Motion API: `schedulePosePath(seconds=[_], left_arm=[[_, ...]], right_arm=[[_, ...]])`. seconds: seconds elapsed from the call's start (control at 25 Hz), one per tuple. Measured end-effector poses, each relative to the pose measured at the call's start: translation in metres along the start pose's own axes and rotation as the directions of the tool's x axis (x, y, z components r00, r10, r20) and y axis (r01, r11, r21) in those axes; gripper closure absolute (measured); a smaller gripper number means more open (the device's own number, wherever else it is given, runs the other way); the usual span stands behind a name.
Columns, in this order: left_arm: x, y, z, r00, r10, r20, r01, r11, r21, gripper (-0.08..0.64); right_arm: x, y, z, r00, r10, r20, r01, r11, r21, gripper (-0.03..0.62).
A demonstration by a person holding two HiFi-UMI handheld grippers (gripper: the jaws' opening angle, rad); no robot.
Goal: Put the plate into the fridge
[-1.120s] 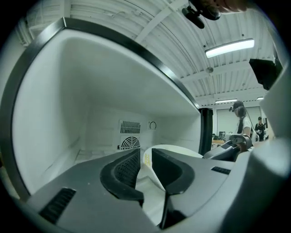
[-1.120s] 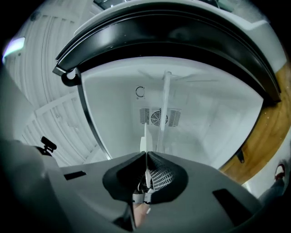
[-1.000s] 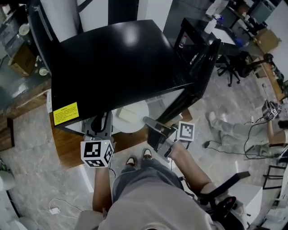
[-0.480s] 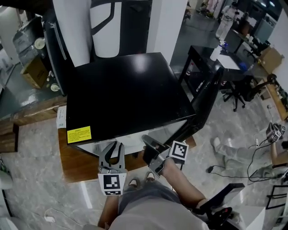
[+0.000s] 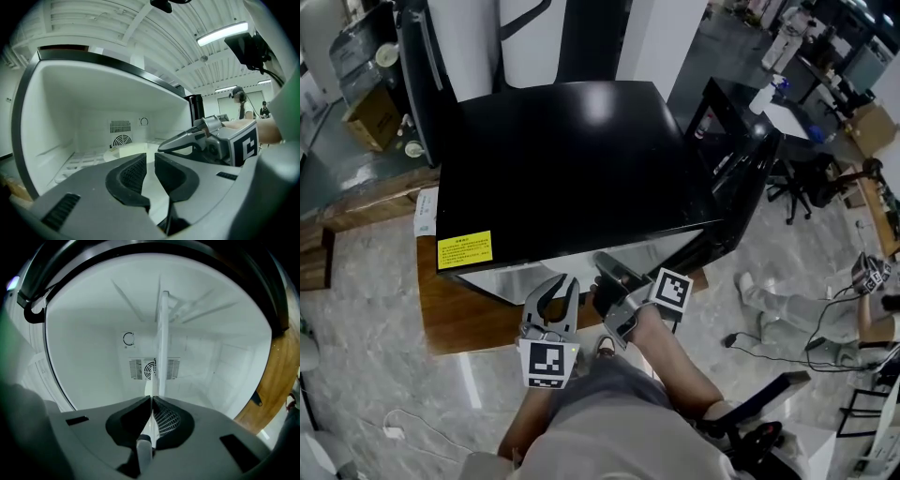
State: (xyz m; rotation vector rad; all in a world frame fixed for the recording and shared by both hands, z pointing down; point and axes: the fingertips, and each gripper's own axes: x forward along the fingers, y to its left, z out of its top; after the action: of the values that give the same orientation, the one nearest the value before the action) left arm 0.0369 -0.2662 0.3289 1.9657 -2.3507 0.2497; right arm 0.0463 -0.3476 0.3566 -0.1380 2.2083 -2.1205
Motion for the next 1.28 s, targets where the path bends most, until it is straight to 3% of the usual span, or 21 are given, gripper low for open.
schedulePosePath(seconds=[0.28,0.44,0.52,0.6,0.64,0.72,0.76,0.8,1.0,1.08,1.16,1.28], left_arm=[[0.017,-0.019,-0.005,0.997,-0.076,0.01,0.076,0.996,-0.049,0.493],[0.025,-0.015,-0.007,0.998,-0.069,0.016,0.07,0.995,-0.066,0.495],[0.028,-0.013,-0.006,0.998,-0.067,0.019,0.068,0.996,-0.066,0.5],[0.029,-0.009,-0.002,0.997,-0.067,0.036,0.07,0.995,-0.074,0.502],[0.028,-0.007,-0.001,0.996,-0.068,0.049,0.072,0.994,-0.082,0.502],[0.025,-0.005,-0.002,0.996,-0.063,0.064,0.069,0.993,-0.098,0.502],[0.024,-0.004,-0.005,0.996,-0.059,0.063,0.066,0.992,-0.104,0.502],[0.025,-0.003,-0.007,0.997,-0.056,0.059,0.062,0.992,-0.111,0.505],[0.023,0.0,-0.011,0.997,-0.051,0.055,0.058,0.99,-0.125,0.505],[0.025,-0.002,-0.013,0.997,-0.061,0.046,0.066,0.991,-0.116,0.505],[0.027,-0.006,-0.015,0.997,-0.069,0.043,0.074,0.991,-0.116,0.505],[0.028,-0.008,-0.014,0.996,-0.075,0.053,0.081,0.989,-0.12,0.505]], right_arm=[[0.002,0.008,-0.003,0.998,0.022,-0.06,-0.027,0.997,-0.076,0.558],[0.001,0.019,-0.002,0.991,0.077,-0.11,-0.088,0.991,-0.098,0.452],[-0.001,0.025,-0.003,0.988,0.082,-0.128,-0.1,0.985,-0.144,0.428],[-0.005,0.03,-0.011,0.991,0.055,-0.124,-0.085,0.963,-0.255,0.428],[-0.008,0.031,-0.018,0.994,0.017,-0.111,-0.055,0.937,-0.346,0.428],[-0.011,0.026,-0.031,0.994,-0.074,-0.082,0.017,0.835,-0.549,0.428],[-0.01,0.023,-0.035,0.992,-0.103,-0.076,0.033,0.783,-0.622,0.428],[-0.008,0.02,-0.036,0.99,-0.119,-0.078,0.037,0.748,-0.663,0.436],[-0.005,0.018,-0.036,0.976,-0.166,-0.144,0.002,0.664,-0.747,0.436],[-0.007,0.016,-0.035,0.962,-0.205,-0.181,-0.018,0.612,-0.791,0.434],[-0.011,0.013,-0.031,0.948,-0.263,-0.181,-0.023,0.508,-0.861,0.436],[-0.016,0.015,-0.02,0.941,-0.326,-0.088,0.007,0.28,-0.96,0.482]])
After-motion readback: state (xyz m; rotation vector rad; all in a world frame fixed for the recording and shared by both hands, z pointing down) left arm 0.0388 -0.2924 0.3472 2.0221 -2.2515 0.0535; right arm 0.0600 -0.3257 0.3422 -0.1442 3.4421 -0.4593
